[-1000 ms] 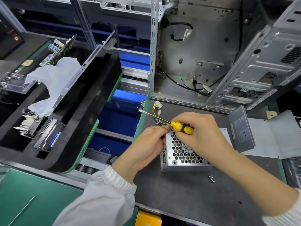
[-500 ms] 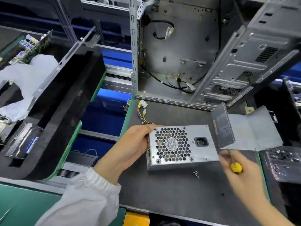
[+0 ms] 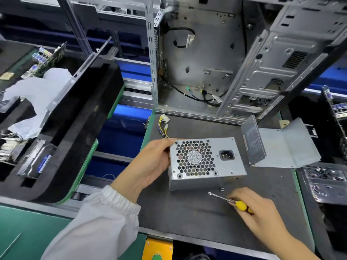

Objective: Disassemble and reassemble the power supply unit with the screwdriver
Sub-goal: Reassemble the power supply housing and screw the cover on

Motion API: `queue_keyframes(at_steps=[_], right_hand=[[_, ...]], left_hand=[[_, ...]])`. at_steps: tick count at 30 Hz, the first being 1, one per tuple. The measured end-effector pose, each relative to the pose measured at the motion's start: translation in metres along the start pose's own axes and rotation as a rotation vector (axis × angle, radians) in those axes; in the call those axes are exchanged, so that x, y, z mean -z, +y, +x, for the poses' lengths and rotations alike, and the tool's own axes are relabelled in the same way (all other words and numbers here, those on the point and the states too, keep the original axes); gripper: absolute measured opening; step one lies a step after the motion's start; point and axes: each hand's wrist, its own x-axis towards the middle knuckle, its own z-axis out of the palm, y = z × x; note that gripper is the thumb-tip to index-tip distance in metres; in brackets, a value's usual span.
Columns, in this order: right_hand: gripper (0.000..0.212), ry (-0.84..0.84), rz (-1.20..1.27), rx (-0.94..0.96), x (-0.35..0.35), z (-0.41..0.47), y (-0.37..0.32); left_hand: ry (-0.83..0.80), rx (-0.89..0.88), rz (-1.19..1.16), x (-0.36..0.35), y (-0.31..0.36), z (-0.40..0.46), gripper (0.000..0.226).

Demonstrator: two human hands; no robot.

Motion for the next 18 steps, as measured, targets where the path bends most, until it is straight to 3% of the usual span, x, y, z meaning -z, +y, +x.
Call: queue_keyframes(at_steps=[2, 5, 13, 18], right_hand=[[0.023, 0.106, 0.108, 0.077, 0.029, 0.015, -0.031], [0.006, 0.198, 0.191, 0.22, 0.062, 0.067, -0.079], [0.009, -0.135, 0.103, 0.058, 0.029, 0.172, -0.102], [0.009, -0.051, -0.005, 0.152, 0.015, 0.165, -0.094]], left_hand=[[0.006, 0.002, -0.008, 0.0, 0.0, 0.001, 0.036], [0.024, -0.001, -0.035, 0.0, -0.002, 0.002, 0.036], [0.038, -0.04, -0.138, -0.001, -0.003, 0.005, 0.035], [0.042, -0.043, -0.158, -0.002, -0.003, 0.002, 0.031]])
